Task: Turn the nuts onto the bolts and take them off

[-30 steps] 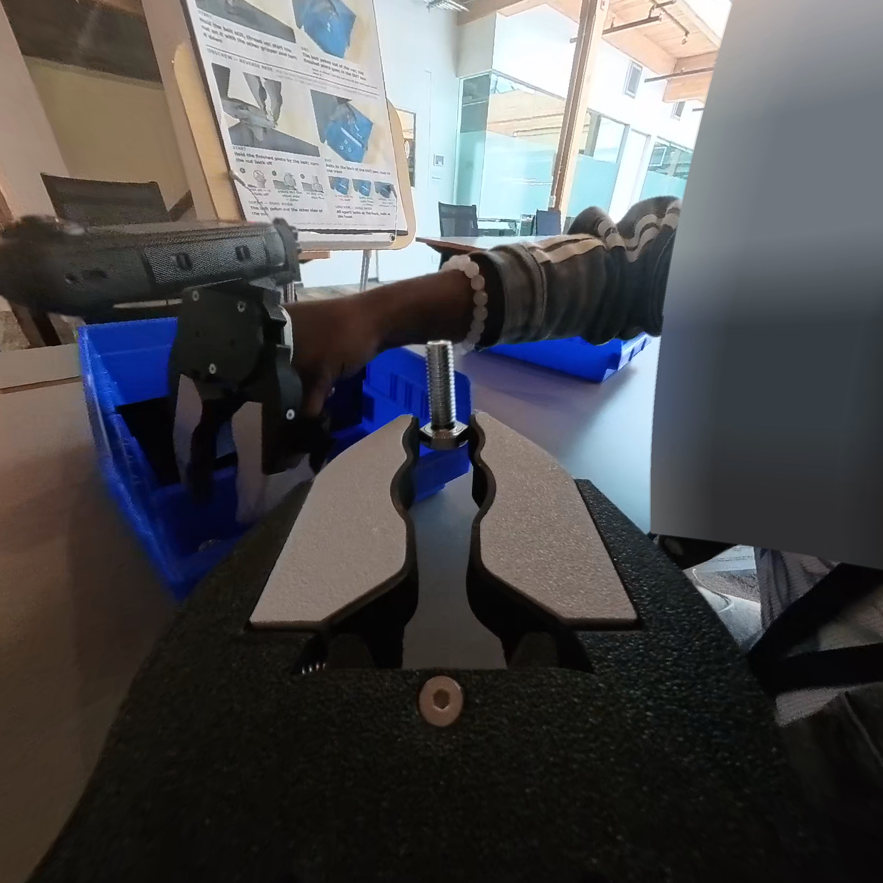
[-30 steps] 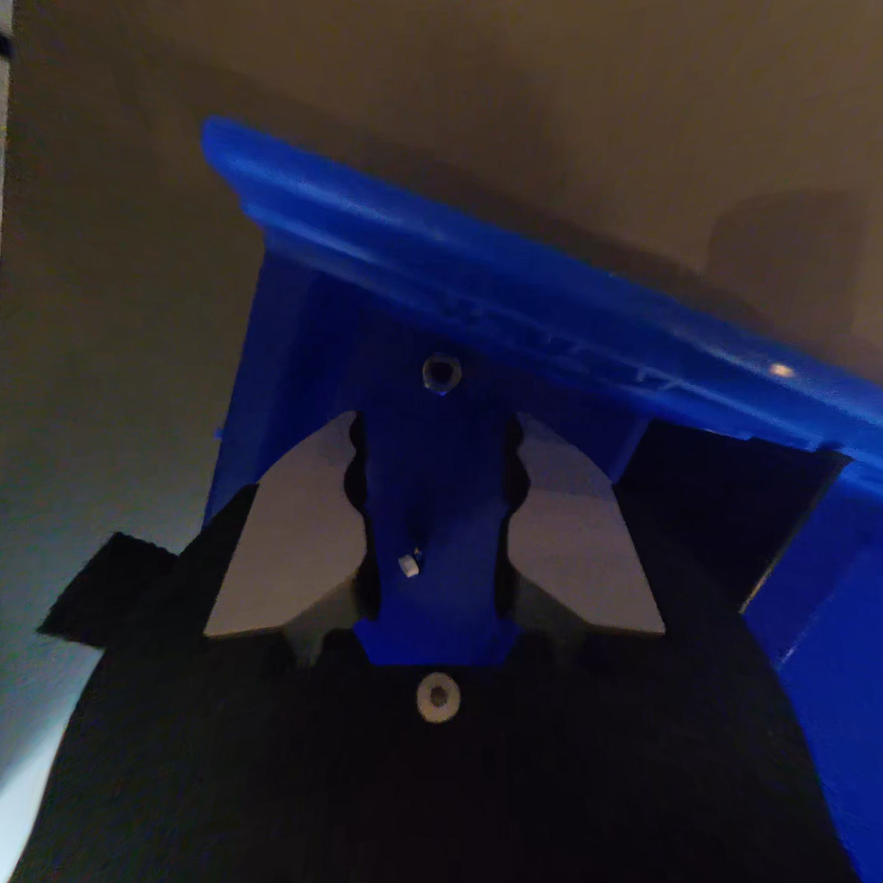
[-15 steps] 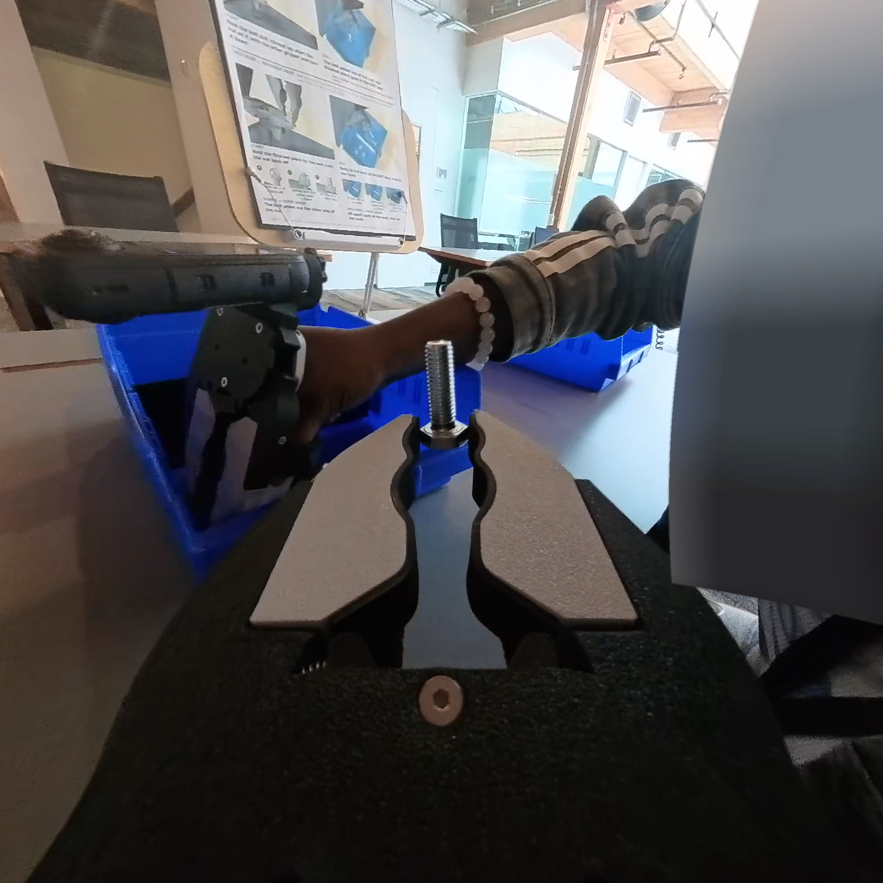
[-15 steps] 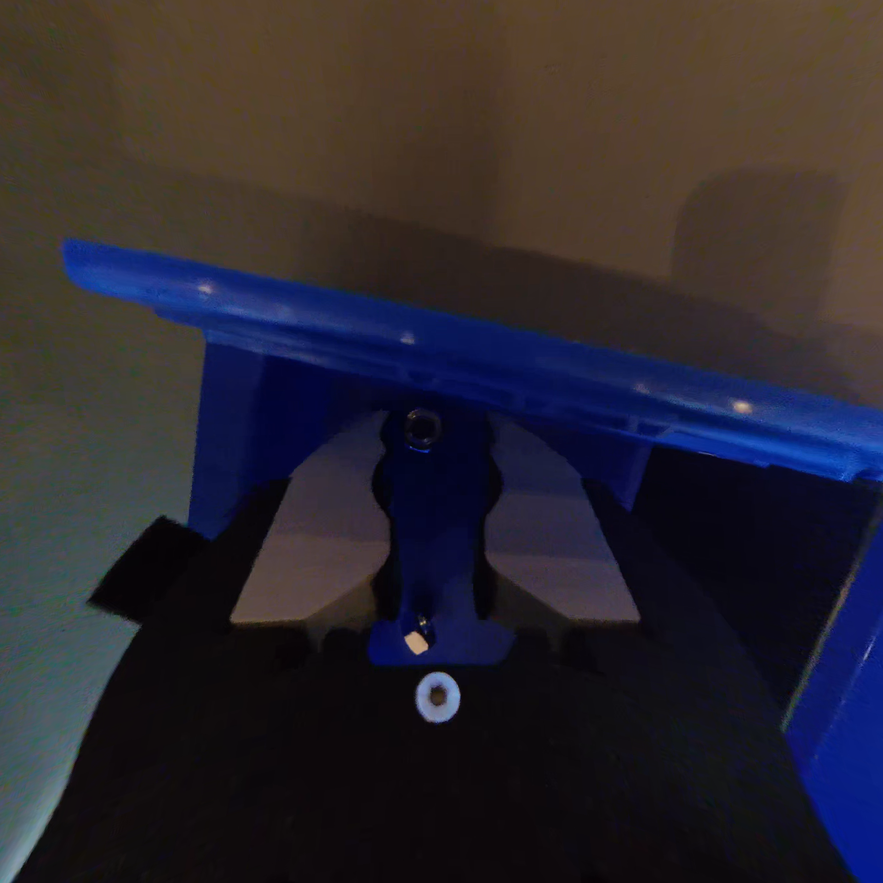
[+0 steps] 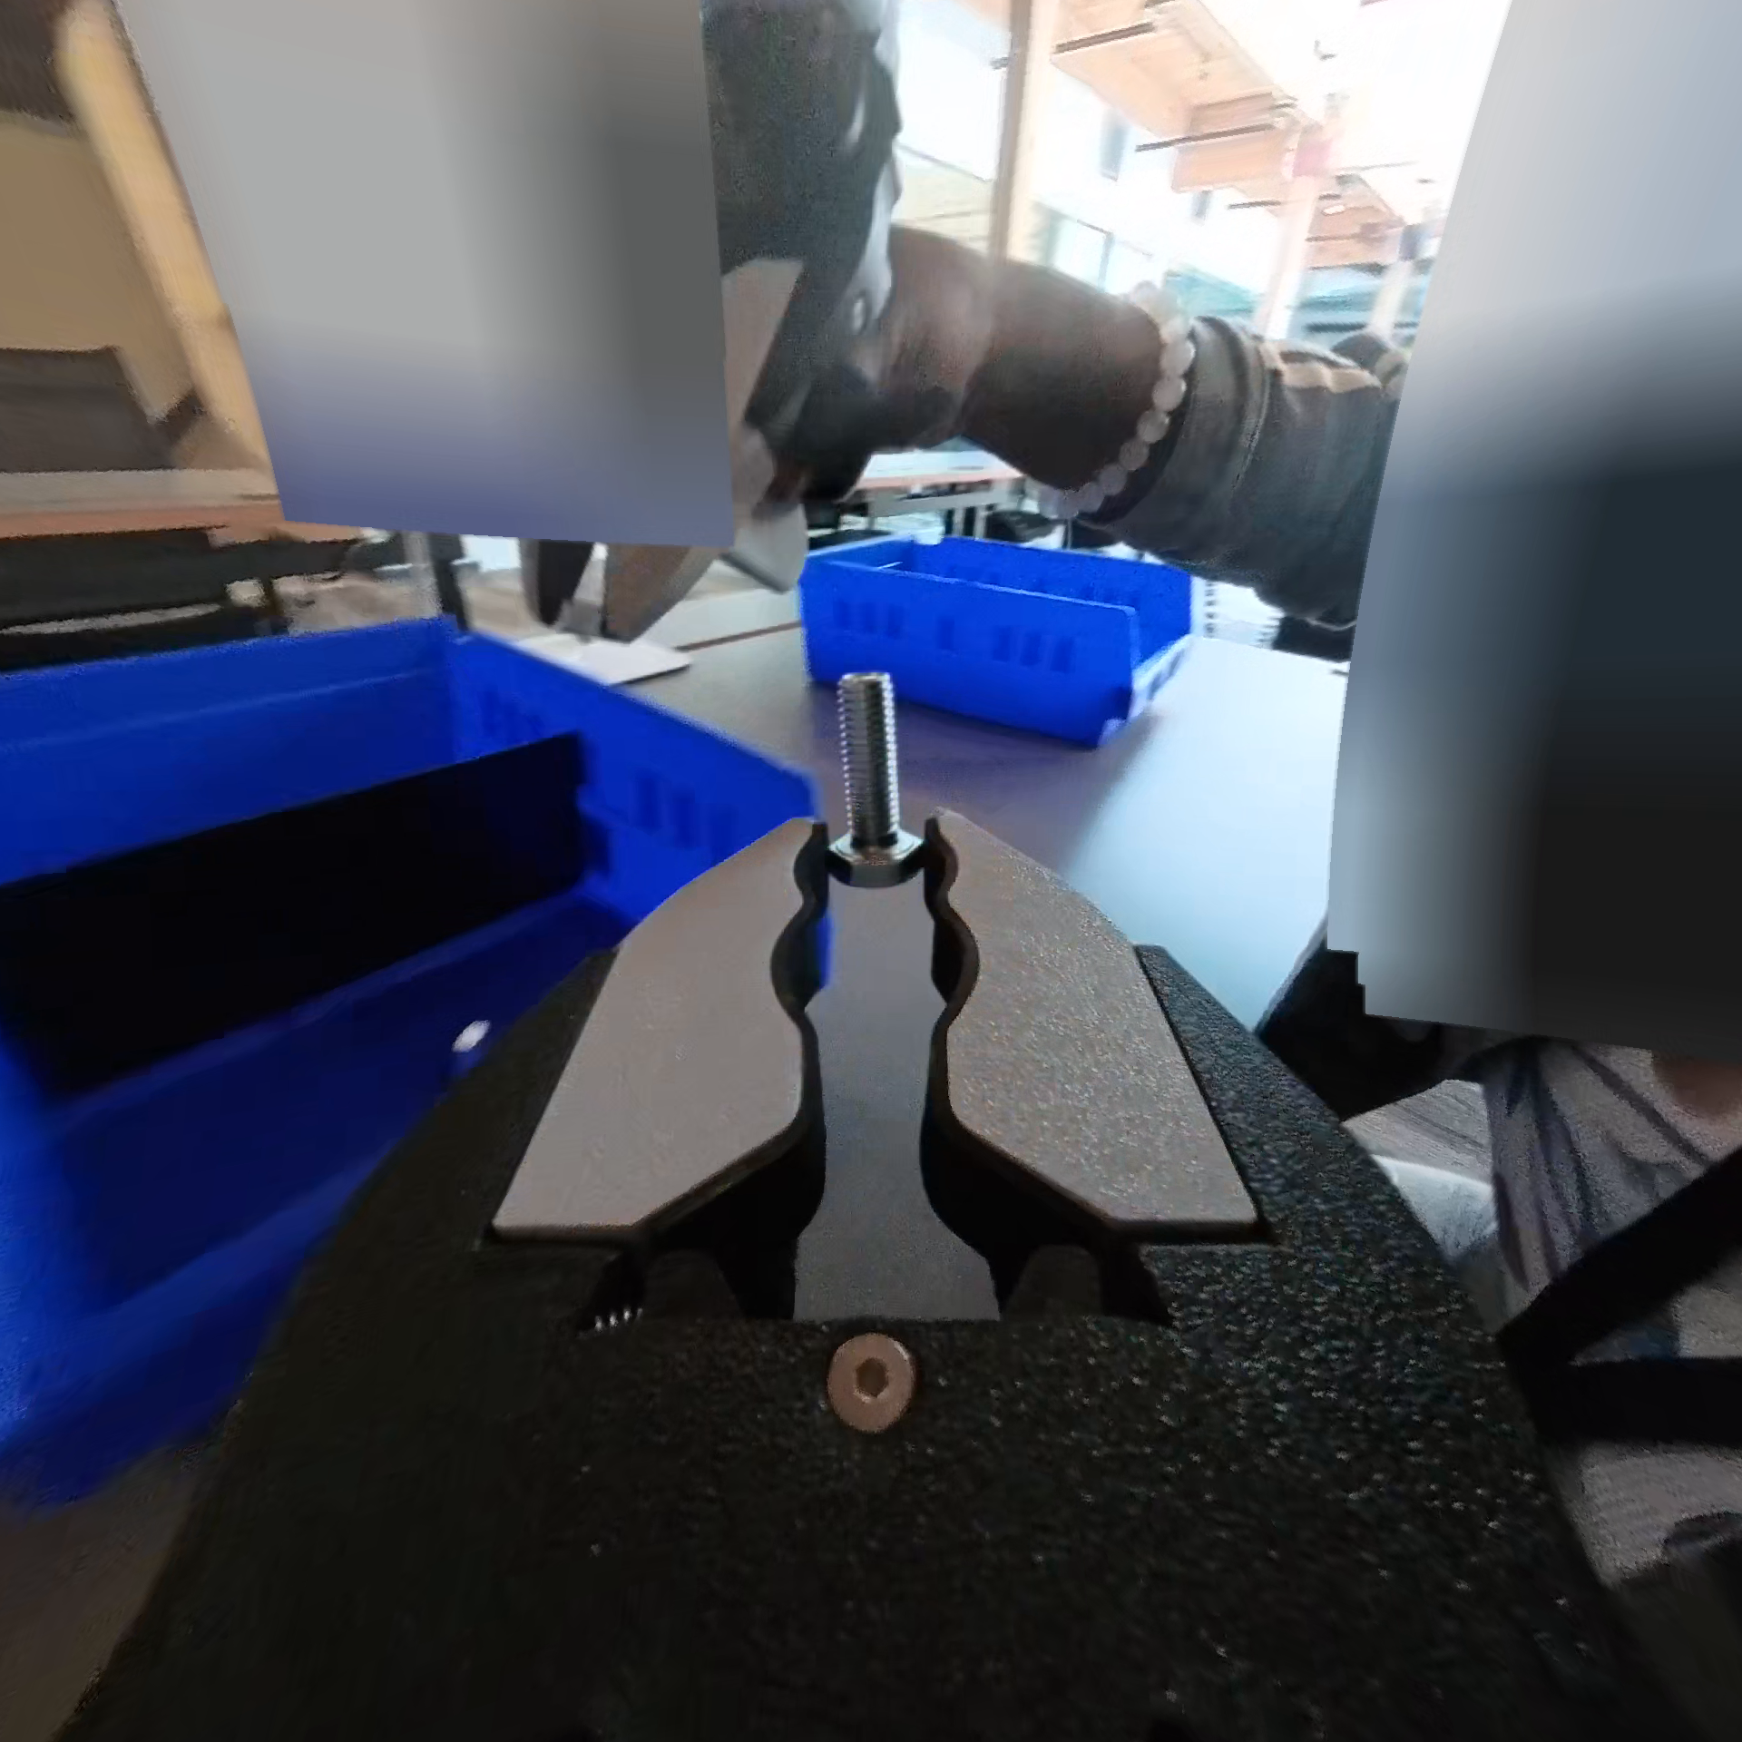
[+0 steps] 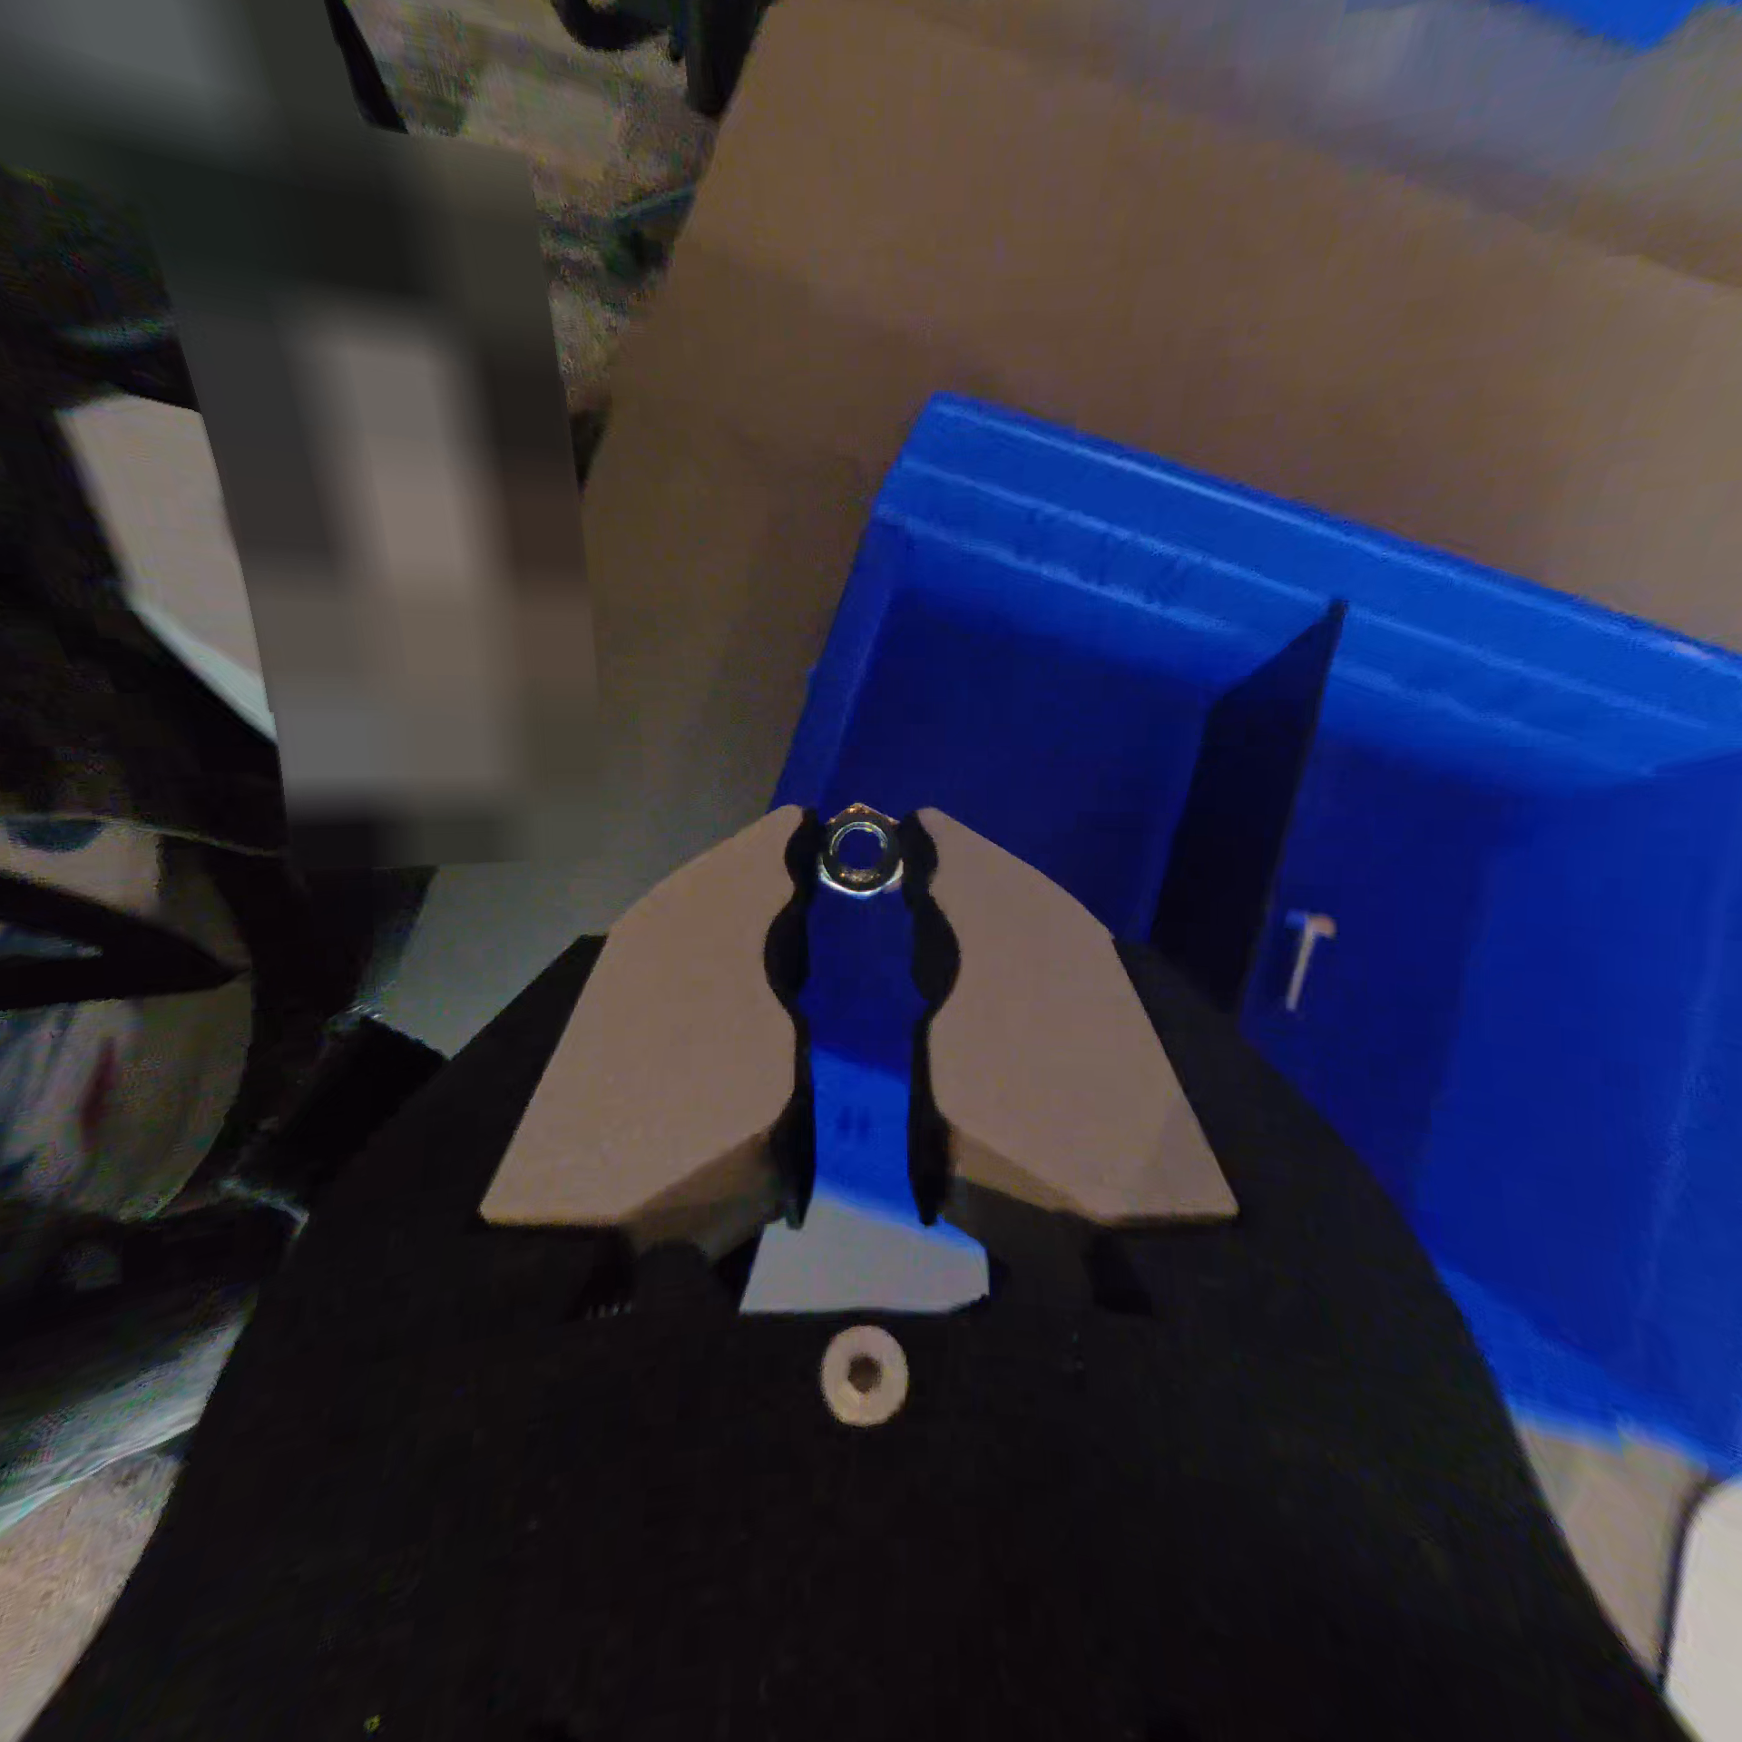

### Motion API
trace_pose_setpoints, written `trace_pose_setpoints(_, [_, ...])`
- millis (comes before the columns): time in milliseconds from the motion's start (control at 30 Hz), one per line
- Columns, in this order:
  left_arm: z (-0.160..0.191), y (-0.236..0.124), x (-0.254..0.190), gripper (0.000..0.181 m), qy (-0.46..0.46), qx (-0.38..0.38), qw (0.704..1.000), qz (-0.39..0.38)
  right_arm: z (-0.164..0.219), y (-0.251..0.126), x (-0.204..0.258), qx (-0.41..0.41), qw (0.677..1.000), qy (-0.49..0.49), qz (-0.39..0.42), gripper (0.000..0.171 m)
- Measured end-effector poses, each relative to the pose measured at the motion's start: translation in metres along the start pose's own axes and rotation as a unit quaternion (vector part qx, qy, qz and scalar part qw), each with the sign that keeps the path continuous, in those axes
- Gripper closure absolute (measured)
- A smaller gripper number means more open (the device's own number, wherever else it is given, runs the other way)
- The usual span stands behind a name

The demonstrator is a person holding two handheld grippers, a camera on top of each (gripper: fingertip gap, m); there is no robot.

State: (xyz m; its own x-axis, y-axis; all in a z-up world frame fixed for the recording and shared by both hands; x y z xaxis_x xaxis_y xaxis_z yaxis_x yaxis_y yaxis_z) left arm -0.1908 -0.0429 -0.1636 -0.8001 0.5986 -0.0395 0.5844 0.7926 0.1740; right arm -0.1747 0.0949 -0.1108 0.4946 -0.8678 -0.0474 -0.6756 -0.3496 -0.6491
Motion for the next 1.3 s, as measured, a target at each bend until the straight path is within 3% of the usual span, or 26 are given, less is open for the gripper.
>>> trace_pose_setpoints(233, [-0.003, 0.105, -0.056, 0.163, -0.006, -0.022, 0.983, 0.181, 0.038, -0.138, 0.073, -0.048, 0.998, -0.011, 0.033, 0.155])
trace_pose_setpoints(400, [0.026, 0.162, -0.093, 0.162, -0.044, -0.005, 0.954, 0.298, 0.083, -0.185, 0.127, -0.015, 0.998, -0.066, 0.009, 0.155])
trace_pose_setpoints(567, [0.041, 0.184, -0.119, 0.162, -0.058, -0.005, 0.906, 0.42, 0.111, -0.196, 0.161, 0.044, 0.988, -0.13, -0.065, 0.155])
trace_pose_setpoints(767, [0.049, 0.196, -0.131, 0.163, -0.109, -0.014, 0.838, 0.535, 0.112, -0.19, 0.173, 0.08, 0.962, -0.217, -0.145, 0.155])
trace_pose_setpoints(1067, [0.065, 0.206, -0.127, 0.163, -0.101, -0.009, 0.804, 0.585, 0.11, -0.17, 0.172, 0.14, 0.919, -0.298, -0.218, 0.154])
trace_pose_setpoints(1300, [0.07, 0.201, -0.126, 0.163, -0.108, -0.011, 0.788, 0.606, 0.117, -0.158, 0.169, 0.135, 0.9, -0.33, -0.25, 0.154])
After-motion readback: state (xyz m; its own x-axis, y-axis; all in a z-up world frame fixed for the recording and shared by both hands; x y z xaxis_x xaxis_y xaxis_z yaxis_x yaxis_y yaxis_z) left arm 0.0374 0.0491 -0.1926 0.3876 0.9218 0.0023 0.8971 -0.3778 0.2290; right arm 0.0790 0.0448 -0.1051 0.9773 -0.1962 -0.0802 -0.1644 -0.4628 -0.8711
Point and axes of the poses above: each gripper's, where its closed fingertips meet, y out along the fingers, z out of its underside, x = y × z across the jaws, the point moved 5 cm from there along -y, back along the fingers, and after that the axes turned 9 degrees about -x, right-handed, at the moved point
